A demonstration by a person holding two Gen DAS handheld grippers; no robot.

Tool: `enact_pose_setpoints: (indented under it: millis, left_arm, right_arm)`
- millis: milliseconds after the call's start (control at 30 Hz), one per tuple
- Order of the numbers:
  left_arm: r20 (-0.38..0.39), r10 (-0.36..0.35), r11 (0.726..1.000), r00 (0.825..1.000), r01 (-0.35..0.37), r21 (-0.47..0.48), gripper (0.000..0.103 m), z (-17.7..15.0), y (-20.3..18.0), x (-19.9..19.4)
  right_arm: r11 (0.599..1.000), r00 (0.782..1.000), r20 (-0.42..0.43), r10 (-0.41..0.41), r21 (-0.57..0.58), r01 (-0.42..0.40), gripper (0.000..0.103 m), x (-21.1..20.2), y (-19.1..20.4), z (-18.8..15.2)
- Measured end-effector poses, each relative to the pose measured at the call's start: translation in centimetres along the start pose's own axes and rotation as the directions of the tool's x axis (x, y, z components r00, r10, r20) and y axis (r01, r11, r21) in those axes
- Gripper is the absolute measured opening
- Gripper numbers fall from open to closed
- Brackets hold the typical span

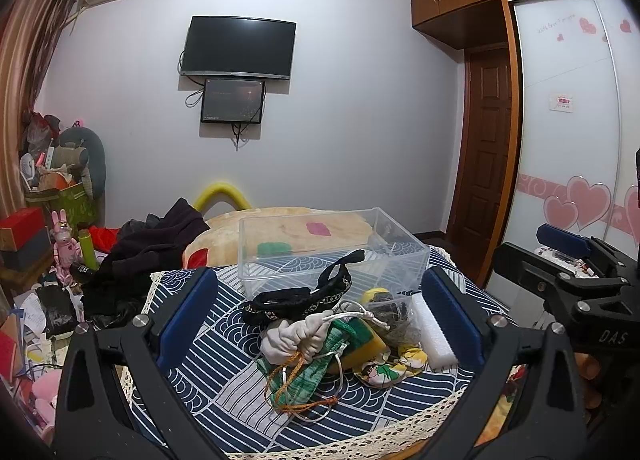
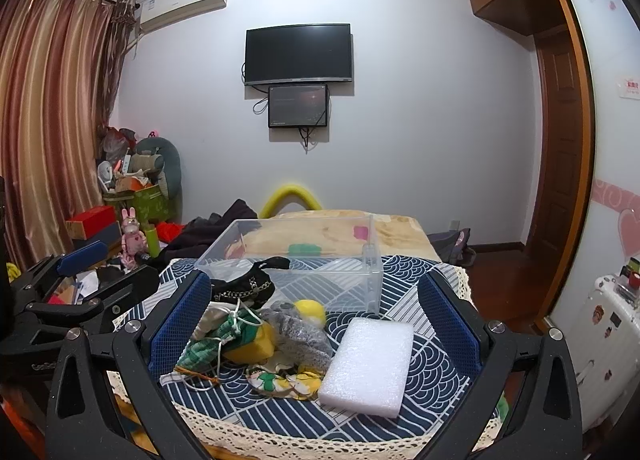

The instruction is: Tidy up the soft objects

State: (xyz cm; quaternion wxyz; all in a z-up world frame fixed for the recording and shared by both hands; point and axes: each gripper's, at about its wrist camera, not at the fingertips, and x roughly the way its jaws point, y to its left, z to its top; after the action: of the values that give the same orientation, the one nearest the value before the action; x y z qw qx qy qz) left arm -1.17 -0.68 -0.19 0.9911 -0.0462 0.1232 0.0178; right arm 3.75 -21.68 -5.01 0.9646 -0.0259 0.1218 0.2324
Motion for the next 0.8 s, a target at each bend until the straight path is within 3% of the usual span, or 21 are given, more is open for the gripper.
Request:
enact_pose_setpoints:
  millis: [800]
  left_arm:
    - [-0.021,0.001,1.0,1.0,0.0,0.014,0.103,-0.2,-0.29,0.73]
  right_arm:
    - [1.0,1.0,-0.024,0.002,0.024,-0.001,0.103,0.74,-0.74,-0.5]
